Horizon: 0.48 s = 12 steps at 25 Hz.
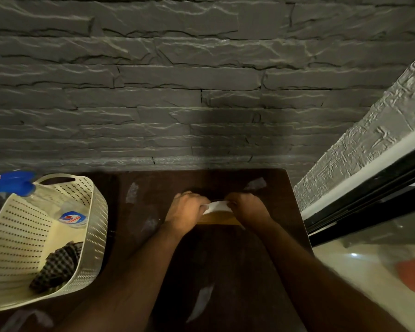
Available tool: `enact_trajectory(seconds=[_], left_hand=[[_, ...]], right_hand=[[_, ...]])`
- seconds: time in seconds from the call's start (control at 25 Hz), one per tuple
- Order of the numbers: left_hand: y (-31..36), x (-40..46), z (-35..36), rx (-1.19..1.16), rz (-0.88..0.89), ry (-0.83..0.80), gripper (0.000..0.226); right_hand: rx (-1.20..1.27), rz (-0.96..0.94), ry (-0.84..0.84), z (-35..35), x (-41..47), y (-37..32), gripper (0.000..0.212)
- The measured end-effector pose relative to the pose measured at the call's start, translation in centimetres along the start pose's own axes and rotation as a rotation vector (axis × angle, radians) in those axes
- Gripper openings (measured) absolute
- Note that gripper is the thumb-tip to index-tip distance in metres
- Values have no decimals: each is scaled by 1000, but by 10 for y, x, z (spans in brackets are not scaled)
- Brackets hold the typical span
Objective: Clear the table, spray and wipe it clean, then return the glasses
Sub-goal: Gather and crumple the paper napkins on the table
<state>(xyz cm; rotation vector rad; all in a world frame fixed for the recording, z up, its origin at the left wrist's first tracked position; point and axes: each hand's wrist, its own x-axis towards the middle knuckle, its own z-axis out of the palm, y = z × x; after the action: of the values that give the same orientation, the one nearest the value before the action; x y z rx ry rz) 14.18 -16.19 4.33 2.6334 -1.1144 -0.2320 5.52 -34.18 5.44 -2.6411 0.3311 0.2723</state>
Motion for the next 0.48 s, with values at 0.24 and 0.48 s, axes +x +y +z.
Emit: enact_trajectory(seconds=[0.24, 0.48], left_hand=[[-7, -2, 2, -150, -107, -86, 21], [-8, -1, 10, -101, -23, -95, 23]], right_hand=[[18, 57, -23, 7, 7, 2, 17], [40, 75, -1, 9, 6, 11, 13]])
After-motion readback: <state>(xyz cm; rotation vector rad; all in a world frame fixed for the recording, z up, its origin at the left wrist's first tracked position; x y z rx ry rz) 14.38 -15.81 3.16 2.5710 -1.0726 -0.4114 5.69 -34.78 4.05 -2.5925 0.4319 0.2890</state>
